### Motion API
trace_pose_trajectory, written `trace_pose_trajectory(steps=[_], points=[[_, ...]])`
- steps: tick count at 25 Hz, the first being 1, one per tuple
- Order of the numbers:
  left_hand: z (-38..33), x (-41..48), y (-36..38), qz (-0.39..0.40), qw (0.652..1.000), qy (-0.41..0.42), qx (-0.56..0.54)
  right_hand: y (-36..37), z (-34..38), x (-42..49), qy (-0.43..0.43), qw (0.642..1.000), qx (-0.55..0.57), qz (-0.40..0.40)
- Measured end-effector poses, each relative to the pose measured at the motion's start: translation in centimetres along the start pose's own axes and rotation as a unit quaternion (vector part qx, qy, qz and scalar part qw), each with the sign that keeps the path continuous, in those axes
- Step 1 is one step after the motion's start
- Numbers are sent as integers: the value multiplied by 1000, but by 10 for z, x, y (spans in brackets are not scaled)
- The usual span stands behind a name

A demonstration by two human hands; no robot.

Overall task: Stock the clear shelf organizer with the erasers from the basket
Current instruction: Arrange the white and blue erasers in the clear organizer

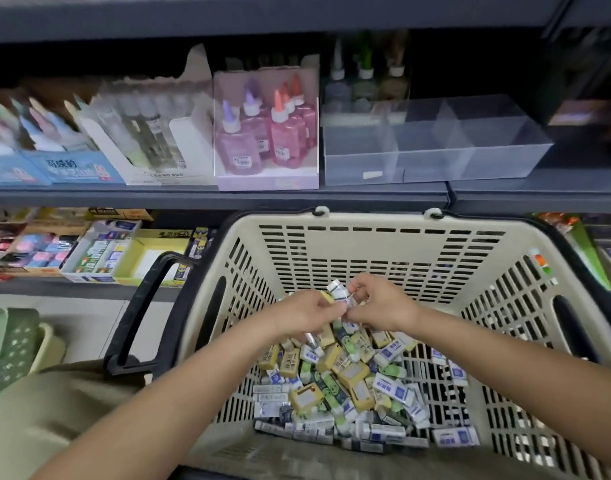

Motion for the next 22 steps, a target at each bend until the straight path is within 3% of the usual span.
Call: trace_pose_trajectory(steps=[2, 5, 13, 18, 22], points=[[-6, 3, 5, -2, 980, 18, -200, -1, 8, -2, -28, 999, 16, -29], [-8, 7, 13, -28, 937, 31, -348, 1, 15, -8, -67, 996, 38, -45], [-10, 13, 7, 57, 891, 20, -450, -24, 22, -18, -9, 990, 138, -19], [-10, 16, 0, 76, 841, 34, -535, -29, 24, -22, -7, 985, 168, -44], [-9, 16, 1, 90, 825, 44, -557, -29, 20, -25, -8, 983, 171, -66]])
Point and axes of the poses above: each hand's wrist, its own x-axis towards the middle knuckle, its own y-axis out of the palm, z = x × y, the point moved 1 cm from there along x, towards the middle knuckle, and after that the axes turned 10 degrees about -y, right-handed, at the moved point
